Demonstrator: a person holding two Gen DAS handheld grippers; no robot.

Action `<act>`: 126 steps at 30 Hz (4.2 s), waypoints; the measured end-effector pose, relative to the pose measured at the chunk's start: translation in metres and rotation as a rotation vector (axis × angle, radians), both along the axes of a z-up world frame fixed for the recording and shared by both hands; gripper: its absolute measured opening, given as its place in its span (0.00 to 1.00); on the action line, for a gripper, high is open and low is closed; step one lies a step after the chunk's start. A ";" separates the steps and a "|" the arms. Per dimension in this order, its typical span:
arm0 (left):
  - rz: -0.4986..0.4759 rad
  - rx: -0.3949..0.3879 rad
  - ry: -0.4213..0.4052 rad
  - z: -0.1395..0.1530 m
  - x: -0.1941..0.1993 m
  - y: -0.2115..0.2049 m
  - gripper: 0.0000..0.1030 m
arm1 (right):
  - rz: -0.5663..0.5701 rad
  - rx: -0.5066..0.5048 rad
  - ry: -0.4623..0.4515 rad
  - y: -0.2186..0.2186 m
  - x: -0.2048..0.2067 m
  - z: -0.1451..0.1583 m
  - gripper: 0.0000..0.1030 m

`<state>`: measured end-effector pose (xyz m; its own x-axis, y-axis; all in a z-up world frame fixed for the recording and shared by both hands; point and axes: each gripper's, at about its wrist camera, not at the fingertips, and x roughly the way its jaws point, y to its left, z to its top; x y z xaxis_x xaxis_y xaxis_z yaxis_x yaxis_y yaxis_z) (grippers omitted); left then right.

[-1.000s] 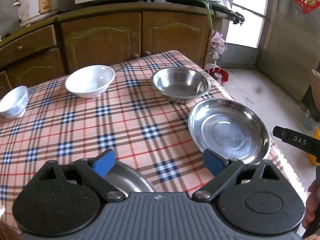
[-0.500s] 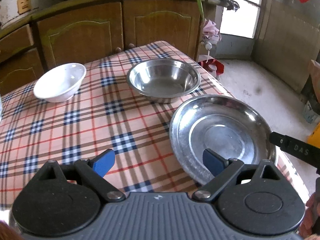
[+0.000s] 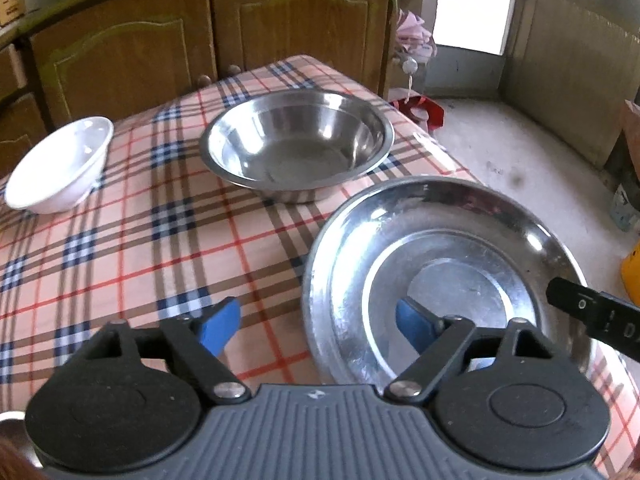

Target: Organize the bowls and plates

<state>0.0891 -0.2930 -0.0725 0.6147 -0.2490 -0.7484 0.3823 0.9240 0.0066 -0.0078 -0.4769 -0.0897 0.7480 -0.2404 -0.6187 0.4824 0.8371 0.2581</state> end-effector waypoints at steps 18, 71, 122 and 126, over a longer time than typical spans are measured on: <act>-0.031 -0.059 0.006 0.013 -0.012 -0.005 0.21 | -0.076 -0.037 -0.003 0.001 -0.020 0.010 0.16; 0.004 -0.089 -0.190 0.110 -0.124 0.079 0.22 | 0.023 -0.179 -0.130 0.100 -0.126 0.114 0.17; 0.104 -0.046 -0.199 0.108 -0.148 0.134 0.23 | 0.161 -0.189 -0.100 0.153 -0.119 0.110 0.17; 0.114 -0.043 -0.194 0.106 -0.149 0.138 0.23 | 0.173 -0.191 -0.095 0.158 -0.118 0.109 0.17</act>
<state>-0.0594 -0.1547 0.0338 0.7721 -0.1987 -0.6037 0.2705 0.9623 0.0292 -0.1253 -0.3188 0.0193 0.8406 -0.2094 -0.4996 0.3091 0.9428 0.1250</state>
